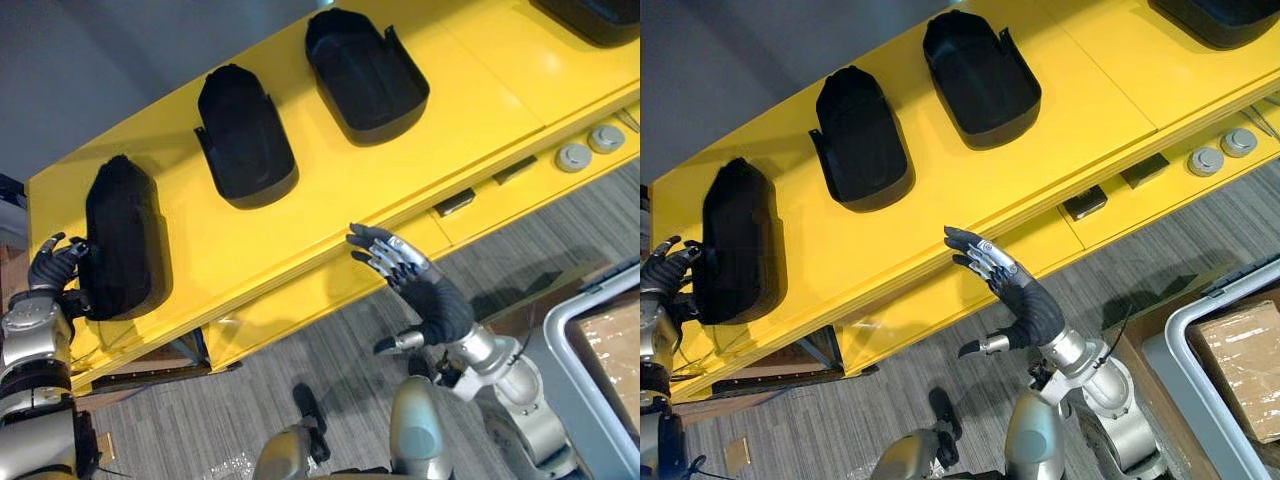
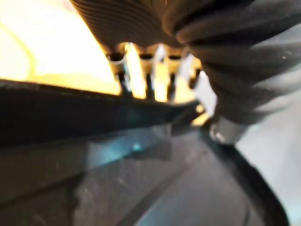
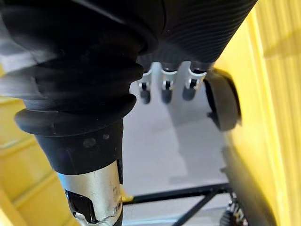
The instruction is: Walk over and take plastic housings, then place them on the shelf
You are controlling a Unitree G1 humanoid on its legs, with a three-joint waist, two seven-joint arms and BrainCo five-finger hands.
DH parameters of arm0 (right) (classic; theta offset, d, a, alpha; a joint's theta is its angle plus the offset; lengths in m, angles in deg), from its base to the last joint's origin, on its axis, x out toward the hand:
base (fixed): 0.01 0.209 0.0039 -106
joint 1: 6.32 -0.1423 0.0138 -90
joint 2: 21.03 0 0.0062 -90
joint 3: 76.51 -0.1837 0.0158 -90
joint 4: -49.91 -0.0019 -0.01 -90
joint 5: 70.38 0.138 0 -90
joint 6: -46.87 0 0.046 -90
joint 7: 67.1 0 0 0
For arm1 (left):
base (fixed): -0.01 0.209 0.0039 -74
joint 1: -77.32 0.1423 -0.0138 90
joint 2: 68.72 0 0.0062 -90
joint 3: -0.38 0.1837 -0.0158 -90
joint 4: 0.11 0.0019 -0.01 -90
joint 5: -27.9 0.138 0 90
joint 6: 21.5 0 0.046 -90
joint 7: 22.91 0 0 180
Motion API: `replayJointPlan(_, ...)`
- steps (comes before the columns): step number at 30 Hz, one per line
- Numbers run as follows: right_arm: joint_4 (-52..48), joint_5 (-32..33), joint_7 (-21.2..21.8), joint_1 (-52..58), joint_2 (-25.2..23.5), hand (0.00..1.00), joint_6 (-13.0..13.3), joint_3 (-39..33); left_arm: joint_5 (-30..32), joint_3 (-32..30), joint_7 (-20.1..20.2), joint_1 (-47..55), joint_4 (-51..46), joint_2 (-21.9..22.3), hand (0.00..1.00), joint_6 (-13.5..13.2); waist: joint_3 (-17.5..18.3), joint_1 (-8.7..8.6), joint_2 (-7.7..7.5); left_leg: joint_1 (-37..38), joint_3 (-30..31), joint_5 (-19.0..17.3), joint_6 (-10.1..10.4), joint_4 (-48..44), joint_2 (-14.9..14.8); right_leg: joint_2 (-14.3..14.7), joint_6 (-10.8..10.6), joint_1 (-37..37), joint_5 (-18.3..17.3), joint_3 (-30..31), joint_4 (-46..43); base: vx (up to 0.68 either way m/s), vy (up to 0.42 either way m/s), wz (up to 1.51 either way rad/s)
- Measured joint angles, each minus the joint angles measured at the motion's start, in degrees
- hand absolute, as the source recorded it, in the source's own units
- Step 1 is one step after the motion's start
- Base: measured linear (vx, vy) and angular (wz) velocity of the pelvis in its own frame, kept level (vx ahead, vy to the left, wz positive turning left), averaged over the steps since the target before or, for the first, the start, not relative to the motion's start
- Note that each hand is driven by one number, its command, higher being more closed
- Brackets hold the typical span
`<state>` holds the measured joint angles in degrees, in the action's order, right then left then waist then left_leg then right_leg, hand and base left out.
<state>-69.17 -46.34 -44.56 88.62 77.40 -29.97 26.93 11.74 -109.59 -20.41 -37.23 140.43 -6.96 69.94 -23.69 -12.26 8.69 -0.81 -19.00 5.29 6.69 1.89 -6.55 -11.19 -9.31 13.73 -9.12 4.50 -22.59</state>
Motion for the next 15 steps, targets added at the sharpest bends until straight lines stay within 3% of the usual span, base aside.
replayJointPlan(3, -0.01, -0.01, 0.29, 0.39, 0.00, 0.00, -0.66, -0.82, -1.48, -0.29, -1.31, 0.42, -0.27, 0.06, 0.00, -0.04, -0.21, -0.29, 0.46, -0.02, -0.39, -0.06, -0.09, 0.00, 0.21, -0.06, -0.13, 0.26, 0.07, 0.48, -0.09, 0.00, 0.000, -0.06)
replayJointPlan(6, -0.09, -0.01, 0.78, 0.71, 0.01, 0.00, -0.64, -1.85, -3.06, -1.26, -6.38, 0.51, -0.48, 0.53, 0.00, -0.80, -0.21, -0.91, 0.46, 0.00, -0.39, -0.05, -0.09, 0.00, 0.21, -0.05, -0.16, 0.26, 0.10, 0.50, -0.09, 0.00, 0.000, 0.00)
replayJointPlan(9, -0.09, -0.03, 1.18, 1.96, -0.05, 0.00, 0.17, -2.18, -4.26, -2.53, -13.99, 0.37, -2.72, 0.98, 0.00, -5.15, -0.20, -1.06, 0.48, 0.05, -0.34, -0.05, -0.09, 0.09, 0.20, -0.02, -0.23, 0.19, 0.16, 0.47, 0.04, 0.00, 0.000, 0.00)
replayJointPlan(10, -0.05, -0.04, 1.31, 3.23, -0.42, 0.00, 1.16, -2.58, -4.20, -2.59, -17.72, -0.07, -5.23, 0.98, 0.00, -8.65, -0.17, -1.00, 0.52, 0.64, -0.36, -0.02, -0.09, 0.72, 0.26, 0.03, -0.32, -0.21, 0.25, 0.45, 0.29, 0.00, 0.000, 0.00)
replayJointPlan(11, -0.01, -0.06, 1.38, 3.62, -0.54, 0.00, 1.50, -2.67, -4.16, -2.59, -18.54, -0.27, -5.81, 0.98, 0.00, -9.50, -0.17, -1.00, 0.51, 0.77, -0.34, -0.02, -0.09, 0.78, 0.26, 0.03, -0.34, -0.40, 0.26, 0.41, 0.38, 0.00, 0.000, 0.00)
replayJointPlan(12, 0.04, -0.05, 1.57, 4.88, -1.27, 0.00, 2.88, -3.26, -4.04, -2.59, -21.54, -1.09, -9.65, 0.97, 0.00, -12.47, 0.15, -0.97, 0.61, 1.27, -0.21, -0.02, -0.09, 1.09, 0.25, 0.04, -0.49, -1.40, 0.63, 0.16, 1.39, 0.00, 0.000, 0.00)
replayJointPlan(15, 0.24, -0.06, 2.61, 6.37, -1.92, 0.00, 5.22, -4.01, -3.17, -2.36, -25.52, -2.14, -15.29, 0.98, 0.00, -17.53, 1.58, -0.99, 1.08, 1.94, -0.21, 0.04, -0.06, 1.97, 0.24, 0.15, -0.79, -3.04, 1.83, -0.18, 3.82, 0.05, 0.031, 0.00)
